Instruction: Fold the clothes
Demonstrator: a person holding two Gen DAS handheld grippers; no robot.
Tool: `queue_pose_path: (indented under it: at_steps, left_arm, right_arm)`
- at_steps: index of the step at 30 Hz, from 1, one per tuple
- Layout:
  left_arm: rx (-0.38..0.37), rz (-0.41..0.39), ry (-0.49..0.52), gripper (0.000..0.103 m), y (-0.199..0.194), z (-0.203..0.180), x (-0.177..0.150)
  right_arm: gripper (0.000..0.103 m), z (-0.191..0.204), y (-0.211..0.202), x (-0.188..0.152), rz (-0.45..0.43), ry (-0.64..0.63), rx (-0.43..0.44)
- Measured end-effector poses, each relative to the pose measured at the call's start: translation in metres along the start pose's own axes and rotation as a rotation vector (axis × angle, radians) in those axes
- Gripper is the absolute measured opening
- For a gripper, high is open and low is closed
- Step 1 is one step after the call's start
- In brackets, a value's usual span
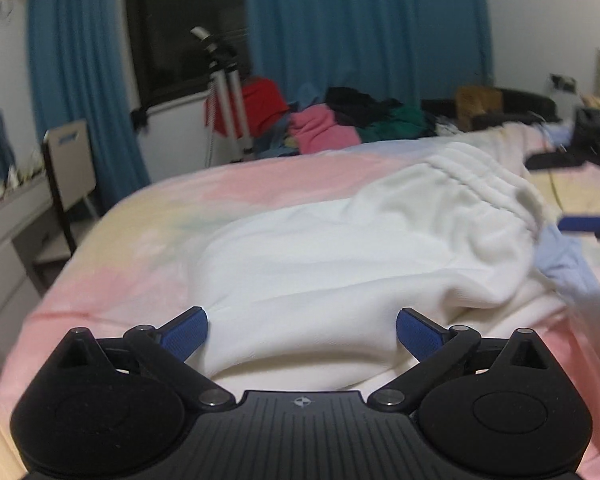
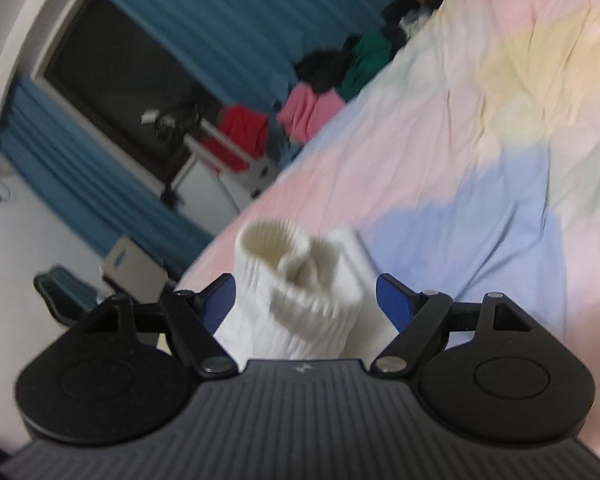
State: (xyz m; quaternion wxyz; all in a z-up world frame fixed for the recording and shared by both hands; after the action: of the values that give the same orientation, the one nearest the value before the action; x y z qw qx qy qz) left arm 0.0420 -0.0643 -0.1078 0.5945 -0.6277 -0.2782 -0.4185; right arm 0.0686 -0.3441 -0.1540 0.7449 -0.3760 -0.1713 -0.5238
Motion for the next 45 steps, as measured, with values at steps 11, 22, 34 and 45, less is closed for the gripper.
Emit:
queue_pose_path:
  at_steps: [11,22,34,45]
  left_arm:
    - [-0.023,0.104,-0.175,0.101,0.022,0.039,-0.006]
    - [-0.061,0.081,-0.240,0.101,0.016,0.048,-0.004]
    - [-0.104,0.191,-0.529,0.102,0.020,0.079,-0.023]
    - [-0.094,0.250,-0.563,0.103,0.019,0.090,-0.032]
  right_arm:
    - [0.079,0.017,0.042,-0.028,0.190,-0.033,0.010]
    - [0.027,0.052,0.035,-0.022,0.011,-0.289,0.001]
    - [0.047,-0.008,0.041,-0.020,0.119,-0.070,-0.110]
    - [0.081,0.003,0.037,-0.025,0.107,-0.178,-0.232]
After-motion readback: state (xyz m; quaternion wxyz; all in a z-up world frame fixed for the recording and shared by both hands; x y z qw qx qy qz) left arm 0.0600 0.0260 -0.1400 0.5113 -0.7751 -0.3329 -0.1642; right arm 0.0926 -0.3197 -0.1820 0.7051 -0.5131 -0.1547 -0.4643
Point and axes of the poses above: each gripper's, at about its wrist camera, not at the fingertips, and y roughly the way its jaws point, z to its left, x to its top, the point moved 2 cm from there along y, roughly the way its jaws point, and after that the axes turned 6 degrees about -y, right-handed, at the moved point
